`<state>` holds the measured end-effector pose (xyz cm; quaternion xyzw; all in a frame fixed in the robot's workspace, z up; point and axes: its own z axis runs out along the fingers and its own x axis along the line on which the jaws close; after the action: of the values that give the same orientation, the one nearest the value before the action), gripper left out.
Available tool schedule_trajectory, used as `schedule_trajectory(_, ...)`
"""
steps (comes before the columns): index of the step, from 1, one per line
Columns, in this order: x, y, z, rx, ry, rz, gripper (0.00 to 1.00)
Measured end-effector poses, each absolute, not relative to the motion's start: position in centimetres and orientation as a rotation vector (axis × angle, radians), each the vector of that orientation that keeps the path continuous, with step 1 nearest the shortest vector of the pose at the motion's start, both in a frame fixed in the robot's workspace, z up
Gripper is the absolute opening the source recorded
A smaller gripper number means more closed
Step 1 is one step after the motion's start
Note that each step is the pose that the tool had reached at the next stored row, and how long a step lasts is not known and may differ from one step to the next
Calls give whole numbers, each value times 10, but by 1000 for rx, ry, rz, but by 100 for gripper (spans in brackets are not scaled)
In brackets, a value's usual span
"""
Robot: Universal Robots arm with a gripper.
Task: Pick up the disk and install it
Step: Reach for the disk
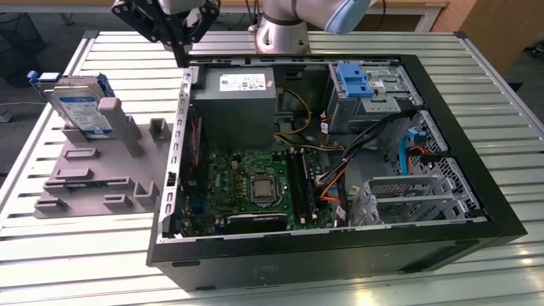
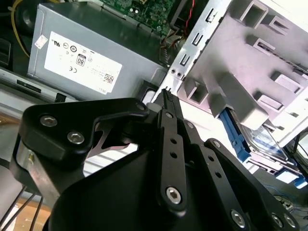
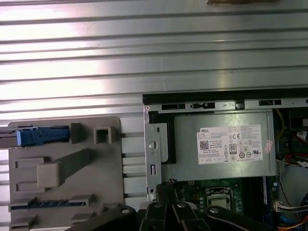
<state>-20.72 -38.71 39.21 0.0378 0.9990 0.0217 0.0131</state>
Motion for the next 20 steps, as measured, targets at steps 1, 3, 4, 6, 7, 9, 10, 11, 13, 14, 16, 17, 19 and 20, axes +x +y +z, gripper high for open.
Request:
schedule_trajectory(1, -208, -387, 392, 118, 3113, 68, 11)
schedule_trajectory(3, -210, -386, 392, 118, 3112, 68, 11)
schedule_trajectory(4, -210, -386, 392, 118, 3112, 68, 11)
schedule_trajectory(6, -210, -386, 392, 118, 3113, 68, 11)
schedule_trajectory(7, -210, -386, 392, 118, 3113, 68, 11)
schedule_trajectory(9, -210, -386, 392, 118, 3112, 68, 11)
schedule_trajectory(10, -210, -386, 392, 118, 3113, 68, 11)
schedule_trajectory(11, -210, -386, 392, 118, 3112, 68, 11)
schedule_trajectory(13, -211, -386, 392, 118, 3112, 68, 11)
schedule_trajectory(14, -211, -386, 392, 118, 3113, 68, 11)
schedule_trajectory(16, -213, -386, 392, 118, 3113, 68, 11)
schedule_trajectory(17, -214, -386, 392, 118, 3112, 68, 11)
schedule_trajectory(19, -217, -385, 392, 118, 3112, 68, 11)
schedule_trajectory(20, -218, -385, 392, 118, 3112, 68, 11)
